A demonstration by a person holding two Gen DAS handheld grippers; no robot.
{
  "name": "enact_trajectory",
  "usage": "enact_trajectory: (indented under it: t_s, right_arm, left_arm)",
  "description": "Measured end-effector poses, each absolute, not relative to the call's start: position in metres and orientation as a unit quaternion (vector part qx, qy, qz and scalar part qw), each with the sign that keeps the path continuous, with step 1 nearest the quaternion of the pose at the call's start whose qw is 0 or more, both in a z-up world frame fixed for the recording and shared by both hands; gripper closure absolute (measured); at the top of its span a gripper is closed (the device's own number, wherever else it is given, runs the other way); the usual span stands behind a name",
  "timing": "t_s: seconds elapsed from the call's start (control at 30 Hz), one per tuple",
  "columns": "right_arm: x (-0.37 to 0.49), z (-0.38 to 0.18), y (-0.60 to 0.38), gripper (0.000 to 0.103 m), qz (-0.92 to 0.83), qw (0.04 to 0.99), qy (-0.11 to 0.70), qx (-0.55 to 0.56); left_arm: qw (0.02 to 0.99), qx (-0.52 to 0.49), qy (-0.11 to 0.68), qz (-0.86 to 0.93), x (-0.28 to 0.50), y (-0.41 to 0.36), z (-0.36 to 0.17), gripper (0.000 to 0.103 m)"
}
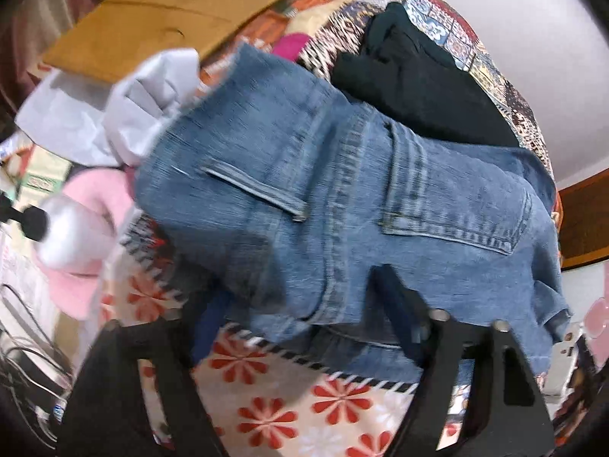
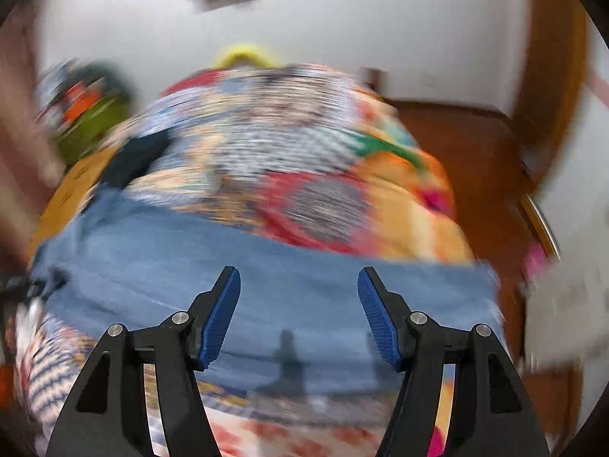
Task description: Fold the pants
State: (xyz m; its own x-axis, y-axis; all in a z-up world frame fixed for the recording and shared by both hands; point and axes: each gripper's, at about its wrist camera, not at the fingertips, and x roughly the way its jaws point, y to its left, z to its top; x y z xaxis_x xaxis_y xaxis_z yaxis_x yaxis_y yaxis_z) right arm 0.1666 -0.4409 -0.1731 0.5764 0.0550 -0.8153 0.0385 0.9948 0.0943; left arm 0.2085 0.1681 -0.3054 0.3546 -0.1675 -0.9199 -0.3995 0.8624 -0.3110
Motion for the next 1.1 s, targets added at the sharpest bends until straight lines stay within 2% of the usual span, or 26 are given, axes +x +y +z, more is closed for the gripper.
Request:
enact_trajectory:
  t_s: [0.03, 0.13, 0.27, 0.53, 0.67, 0.7, 0.77, 0.9, 1.1]
  right_arm:
    - [0.159, -0.178, -0.462, 0.043, -0.020, 0.882, 0.465, 0.077]
    - [0.143, -0.195, -0.519, 0.043, -0.080, 0.863, 0.475, 0.152]
    - [0.135, -0.215, -0.569, 0.043, -0.135, 0.841, 0.476, 0.216]
    - [0.156, -0.263, -0.603, 0.043, -0.141, 0.804, 0.484, 0.314]
    - [0.165, -0.292, -0.602, 0.067, -0.150, 0.778, 0.510, 0.334]
    - [0.164, -0.290, -0.600, 0.072, -0.151, 0.784, 0.506, 0.327]
    - [0.164, -0.282, -0.594, 0.088, -0.153, 0.796, 0.507, 0.294]
    - [0.162, -0.246, -0.598, 0.091, -0.128, 0.834, 0.468, 0.261]
    - [0.165, -0.140, -0.608, 0.092, -0.108, 0.906, 0.361, 0.193]
  left_arm:
    - [0.783, -0.242, 0.567, 0.083, 0.210, 0.164, -0.307, 0.036]
    - [0.791, -0.211, 0.565, 0.103, 0.210, 0.155, -0.304, 0.050]
    - [0.801, -0.199, 0.555, 0.109, 0.205, 0.149, -0.295, 0.062]
    - [0.811, -0.130, 0.554, 0.136, 0.207, 0.127, -0.294, 0.064]
    - [0.816, -0.105, 0.550, 0.143, 0.207, 0.123, -0.287, 0.067]
    - [0.817, -0.102, 0.549, 0.144, 0.208, 0.123, -0.285, 0.068]
    - [0.822, -0.093, 0.542, 0.148, 0.209, 0.122, -0.277, 0.070]
    - [0.831, -0.078, 0.529, 0.153, 0.211, 0.121, -0.256, 0.072]
    - [0.854, -0.058, 0.496, 0.144, 0.215, 0.112, -0.212, 0.074]
